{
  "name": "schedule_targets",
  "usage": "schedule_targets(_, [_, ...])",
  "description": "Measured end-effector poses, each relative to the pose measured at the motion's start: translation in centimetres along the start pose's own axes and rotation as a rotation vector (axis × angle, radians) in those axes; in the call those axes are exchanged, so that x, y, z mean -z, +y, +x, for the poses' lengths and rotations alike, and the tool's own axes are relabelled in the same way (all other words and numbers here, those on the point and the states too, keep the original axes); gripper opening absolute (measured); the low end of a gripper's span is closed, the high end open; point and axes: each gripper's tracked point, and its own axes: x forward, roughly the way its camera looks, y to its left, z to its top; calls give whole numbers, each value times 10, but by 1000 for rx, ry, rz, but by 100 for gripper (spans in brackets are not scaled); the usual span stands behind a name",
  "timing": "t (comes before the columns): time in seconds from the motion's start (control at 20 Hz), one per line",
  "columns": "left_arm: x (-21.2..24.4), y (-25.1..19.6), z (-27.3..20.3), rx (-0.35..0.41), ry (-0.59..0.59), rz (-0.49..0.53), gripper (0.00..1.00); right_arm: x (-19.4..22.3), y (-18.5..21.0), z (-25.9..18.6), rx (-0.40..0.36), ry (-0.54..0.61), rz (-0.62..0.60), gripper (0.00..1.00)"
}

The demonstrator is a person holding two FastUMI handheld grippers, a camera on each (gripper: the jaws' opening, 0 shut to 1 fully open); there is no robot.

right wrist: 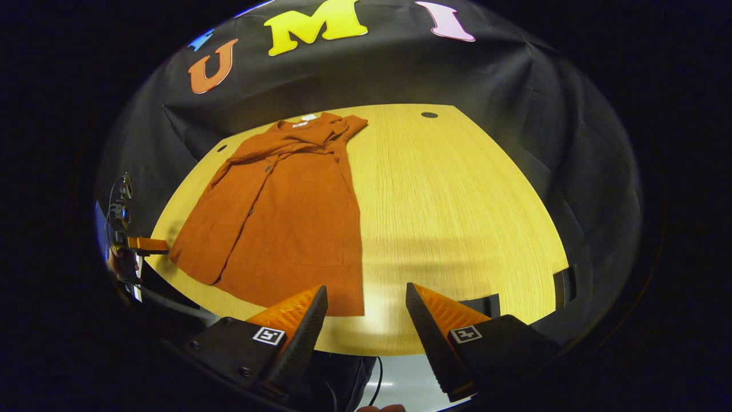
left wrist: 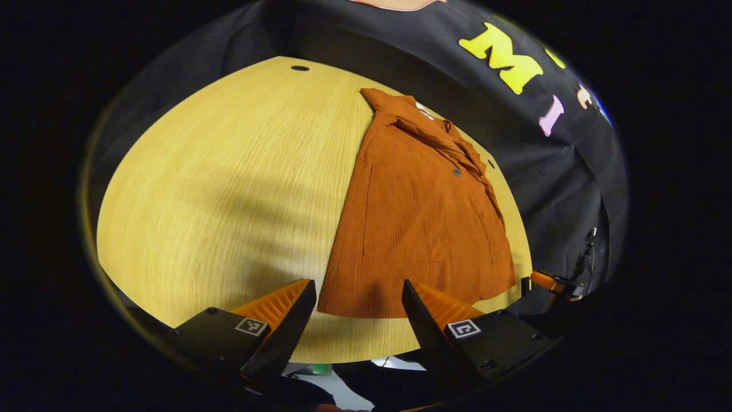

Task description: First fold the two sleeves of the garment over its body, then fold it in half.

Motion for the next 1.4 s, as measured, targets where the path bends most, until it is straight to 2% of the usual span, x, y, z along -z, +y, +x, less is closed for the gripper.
schedule_targets(0.05, [-3, -1, 0, 16, -5, -4, 98, 1, 0, 4, 4, 11, 5, 89])
schedule_targets(0.1, [-2, -2, 0, 25, 5, -11, 92, 2, 1, 8, 7, 20, 7, 89])
schedule_targets(0.25, [3, -10, 3, 50, 33, -3, 90, 4, 8, 22, 13, 46, 7, 89])
schedule_targets(0.35, [9, -17, 8, 66, 65, 7, 84, 9, 12, 32, 18, 74, -5, 89])
schedule_targets(0.45, [13, -22, 12, 76, 84, 7, 73, 12, 15, 41, 37, 109, -26, 89])
schedule_targets(0.5, [14, -23, 14, 75, 91, 1, 64, 13, 17, 44, 48, 124, -27, 89])
schedule_targets(0.55, [15, -24, 18, 68, 98, -1, 69, 14, 18, 47, 54, 139, -16, 89])
schedule_targets(0.6, [17, -25, 18, 63, 105, 1, 49, 16, 17, 47, 72, 161, -15, 89])
schedule_targets(0.65, [16, -26, 20, 59, 108, 4, 44, 15, 17, 54, 71, 161, -15, 90])
schedule_targets(0.7, [16, -27, 20, 59, 109, 4, 25, 14, 18, 52, 86, 172, -25, 89])
schedule_targets(0.75, [17, -27, 22, 50, 110, 9, 31, 16, 20, 54, 96, 186, -41, 90])
schedule_targets(0.8, [18, -26, 24, 38, 112, 16, 27, 16, 25, 53, 101, 197, -62, 88])
schedule_targets(0.85, [18, -27, 25, 27, 111, 25, 24, 17, 35, 56, 92, 203, -74, 90])
schedule_targets(0.95, [19, -28, 26, 10, 110, 43, 17, 18, 44, 57, 90, 216, -99, 57])
schedule_targets(1.0, [20, -29, 26, 3, 111, 54, 14, 17, 48, 57, 87, 216, -94, 49])
schedule_targets(1.05, [20, -29, 27, -3, 111, 63, 12, 19, 53, 56, 85, 225, -87, 31])
schedule_targets(1.1, [20, -30, 27, -2, 112, 67, 9, 18, 52, 56, 84, 225, -84, 17])
schedule_targets(1.15, [21, -30, 27, 0, 115, 67, 8, 19, 51, 56, 78, 233, -74, 12])
schedule_targets(1.3, [23, -26, 20, -12, 122, 68, 4, 27, 50, 44, 35, 268, 22, 10])
schedule_targets(1.35, [26, -26, 17, -11, 122, 69, 4, 20, 50, 42, 20, 268, 55, 1])
schedule_targets(1.4, [27, -25, 12, -8, 120, 68, 4, 17, 49, 37, 12, 265, 74, 1])
